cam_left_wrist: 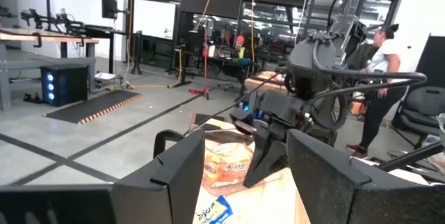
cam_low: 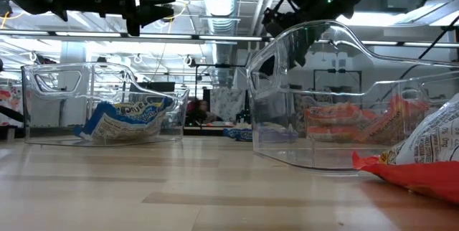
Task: Sort Maruchan noodles
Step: Put the blue noodle pack into the middle transparent bin
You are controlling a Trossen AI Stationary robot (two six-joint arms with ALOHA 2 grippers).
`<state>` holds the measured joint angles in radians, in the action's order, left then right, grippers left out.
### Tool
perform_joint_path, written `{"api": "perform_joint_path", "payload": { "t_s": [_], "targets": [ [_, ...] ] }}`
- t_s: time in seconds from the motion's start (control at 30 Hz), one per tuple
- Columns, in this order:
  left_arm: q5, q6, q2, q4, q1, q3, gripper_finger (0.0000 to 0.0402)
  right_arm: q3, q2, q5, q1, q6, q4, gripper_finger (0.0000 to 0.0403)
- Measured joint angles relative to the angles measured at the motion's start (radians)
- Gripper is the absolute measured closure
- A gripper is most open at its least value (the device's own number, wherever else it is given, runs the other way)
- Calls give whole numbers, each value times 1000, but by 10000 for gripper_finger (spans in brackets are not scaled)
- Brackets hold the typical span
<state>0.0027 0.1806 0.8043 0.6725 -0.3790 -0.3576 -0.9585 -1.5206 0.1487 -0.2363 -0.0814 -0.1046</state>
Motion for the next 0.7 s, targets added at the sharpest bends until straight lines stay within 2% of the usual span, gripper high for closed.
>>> {"api": "perform_joint_path", "payload": {
  "t_s": [0.2, 0.4, 0.47, 0.57, 0.7],
  "targets": [
    [0, 0, 0, 0, 0, 0, 209, 0, -65, -51, -28, -26, 5, 320],
    [0, 0, 0, -5, 0, 0, 209, -7, -173, -196, -67, 9, 18, 211],
    [0, 0, 0, -6, 0, 0, 209, -30, -198, -206, -55, 44, -16, 174],
    [-1, -3, 0, -9, 0, 0, 209, -76, -221, -154, -17, 143, -64, 135],
    [-1, -3, 0, -11, 0, 0, 209, -108, -271, 33, 27, 285, -87, 116]
  ]
}}
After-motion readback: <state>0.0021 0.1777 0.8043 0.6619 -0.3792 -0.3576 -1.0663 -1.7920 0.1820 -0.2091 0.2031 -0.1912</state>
